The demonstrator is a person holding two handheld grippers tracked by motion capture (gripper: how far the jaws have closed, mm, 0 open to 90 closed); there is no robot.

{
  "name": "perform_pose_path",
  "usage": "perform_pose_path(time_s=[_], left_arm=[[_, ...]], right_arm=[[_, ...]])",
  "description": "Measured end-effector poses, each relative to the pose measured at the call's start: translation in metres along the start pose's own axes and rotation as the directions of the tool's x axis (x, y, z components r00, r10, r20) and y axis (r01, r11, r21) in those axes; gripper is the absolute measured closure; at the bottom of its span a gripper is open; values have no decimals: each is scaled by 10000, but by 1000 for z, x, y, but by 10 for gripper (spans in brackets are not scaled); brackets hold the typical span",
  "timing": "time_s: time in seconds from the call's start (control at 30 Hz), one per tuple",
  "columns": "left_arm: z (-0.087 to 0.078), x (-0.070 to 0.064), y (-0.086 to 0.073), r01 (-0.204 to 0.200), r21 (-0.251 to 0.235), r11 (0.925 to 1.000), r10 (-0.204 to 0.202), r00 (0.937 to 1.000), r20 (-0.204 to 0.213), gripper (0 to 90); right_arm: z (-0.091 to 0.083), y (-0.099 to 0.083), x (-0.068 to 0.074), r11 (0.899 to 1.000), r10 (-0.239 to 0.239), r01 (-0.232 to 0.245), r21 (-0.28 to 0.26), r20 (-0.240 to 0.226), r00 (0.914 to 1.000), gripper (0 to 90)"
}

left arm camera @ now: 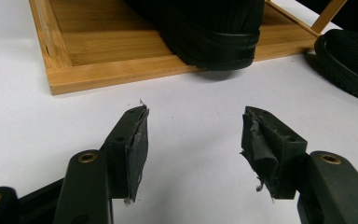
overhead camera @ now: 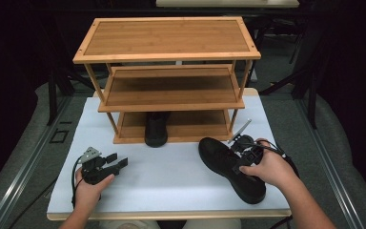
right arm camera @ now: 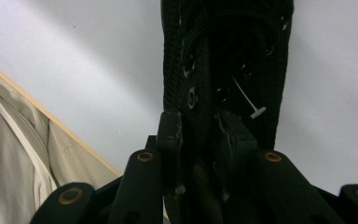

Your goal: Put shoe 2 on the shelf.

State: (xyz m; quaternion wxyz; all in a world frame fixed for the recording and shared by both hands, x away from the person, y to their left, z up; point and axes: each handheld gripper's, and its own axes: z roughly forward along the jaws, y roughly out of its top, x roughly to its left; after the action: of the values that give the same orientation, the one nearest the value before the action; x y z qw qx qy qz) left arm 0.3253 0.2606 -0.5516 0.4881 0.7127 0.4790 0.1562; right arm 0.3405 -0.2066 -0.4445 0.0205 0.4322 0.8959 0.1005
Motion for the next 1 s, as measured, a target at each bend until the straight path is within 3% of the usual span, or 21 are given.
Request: perform_pose_path(time_s=[0.2, 0.43, 0.47, 0.5, 0.6, 0.77, 0.8, 0.9, 0.93, 1.0], left_arm=[[0, 0, 0, -14, 59, 10000, 14, 10000, -9, 415], [1, -1, 0, -21, 63, 10000, 22, 10000, -18, 415], [0, -1, 0, -22, 74, 10000, 22, 10000, -32, 415], [0, -1, 0, -22, 75, 10000, 22, 10000, -30, 415], [1, -1, 0, -20, 66, 10000, 21, 10000, -30, 415], [1, -1, 0, -17, 49, 10000, 17, 10000, -34, 415], [1, -1, 0, -28, 45, 10000, 28, 10000, -36, 415], [1, -1, 0, -25, 47, 10000, 26, 10000, -32, 415], [1, -1, 0, -29, 55, 10000, 29, 10000, -49, 415], [1, 0, 0, -21, 37, 10000, 21, 10000, -33, 415]], right_arm=[[4, 2, 1, 9991, 180, -179, 389, -29, 9998, 760], [6, -2, 0, 9995, 261, -256, 204, -233, 9994, 847], [6, -2, -1, 9996, 266, -260, 133, -427, 9987, 863], [5, -4, 0, 9992, 395, -392, 102, -293, 9988, 868], [4, -6, -2, 9984, 481, -504, -262, -798, 9956, 873], [-1, -8, 2, 9940, 591, -640, -883, -573, 9966, 877], [-6, -8, 4, 9883, 695, -754, -1322, -482, 9964, 878], [-11, -7, 3, 9829, 769, -832, -1641, -442, 9961, 877], [-14, -5, 3, 9748, 908, -994, -1998, -516, 9945, 877], [-17, -3, 3, 9694, 987, -1116, -2188, -694, 9927, 877]])
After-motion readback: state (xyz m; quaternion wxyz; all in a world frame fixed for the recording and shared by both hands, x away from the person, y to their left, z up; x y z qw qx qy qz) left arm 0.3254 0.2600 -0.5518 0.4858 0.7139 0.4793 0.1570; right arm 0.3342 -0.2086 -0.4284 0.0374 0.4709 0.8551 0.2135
